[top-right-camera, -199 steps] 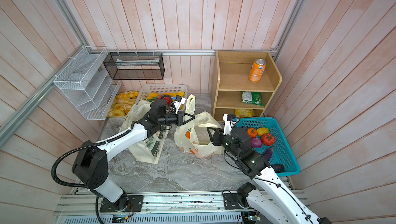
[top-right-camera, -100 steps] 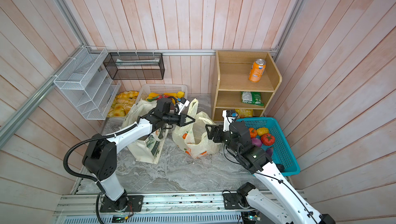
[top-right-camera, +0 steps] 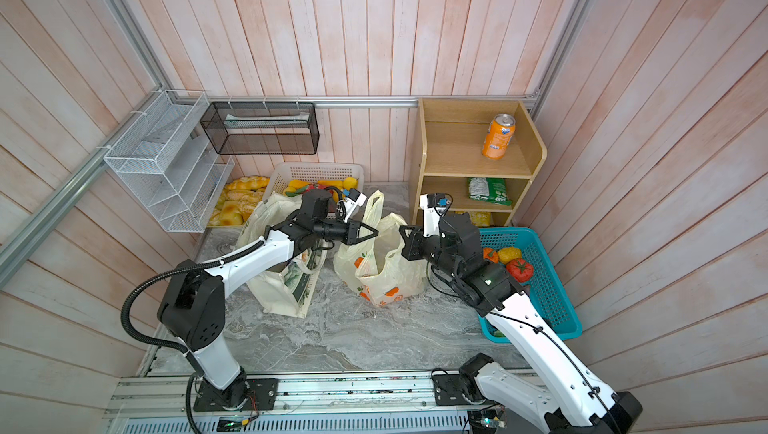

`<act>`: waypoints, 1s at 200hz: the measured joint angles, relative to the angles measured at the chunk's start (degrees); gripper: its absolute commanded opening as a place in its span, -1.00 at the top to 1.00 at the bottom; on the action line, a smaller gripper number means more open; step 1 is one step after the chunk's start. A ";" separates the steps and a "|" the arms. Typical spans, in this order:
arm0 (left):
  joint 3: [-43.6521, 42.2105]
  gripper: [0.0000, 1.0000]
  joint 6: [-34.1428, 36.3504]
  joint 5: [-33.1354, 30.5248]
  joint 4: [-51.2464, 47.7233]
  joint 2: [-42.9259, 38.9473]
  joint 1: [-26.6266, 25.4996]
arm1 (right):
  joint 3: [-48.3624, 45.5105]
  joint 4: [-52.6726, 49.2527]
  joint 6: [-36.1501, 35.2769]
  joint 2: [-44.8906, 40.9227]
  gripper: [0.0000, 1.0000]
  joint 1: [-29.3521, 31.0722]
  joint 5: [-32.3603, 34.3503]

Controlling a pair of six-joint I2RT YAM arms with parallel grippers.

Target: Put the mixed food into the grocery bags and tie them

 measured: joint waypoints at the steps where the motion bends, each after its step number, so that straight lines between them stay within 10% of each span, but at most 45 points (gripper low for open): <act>1: -0.02 1.00 -0.02 0.02 0.02 -0.02 0.00 | 0.00 0.02 0.00 -0.02 1.00 0.04 -0.07; 95: -3.87 1.00 -4.76 0.37 5.64 -3.69 -0.42 | -2.03 1.73 13.57 -11.50 1.00 4.52 7.02; 200: -7.98 1.00 -6.82 -4.83 6.45 -9.92 -4.15 | 12.66 -12.35 -0.55 0.15 1.00 3.87 10.56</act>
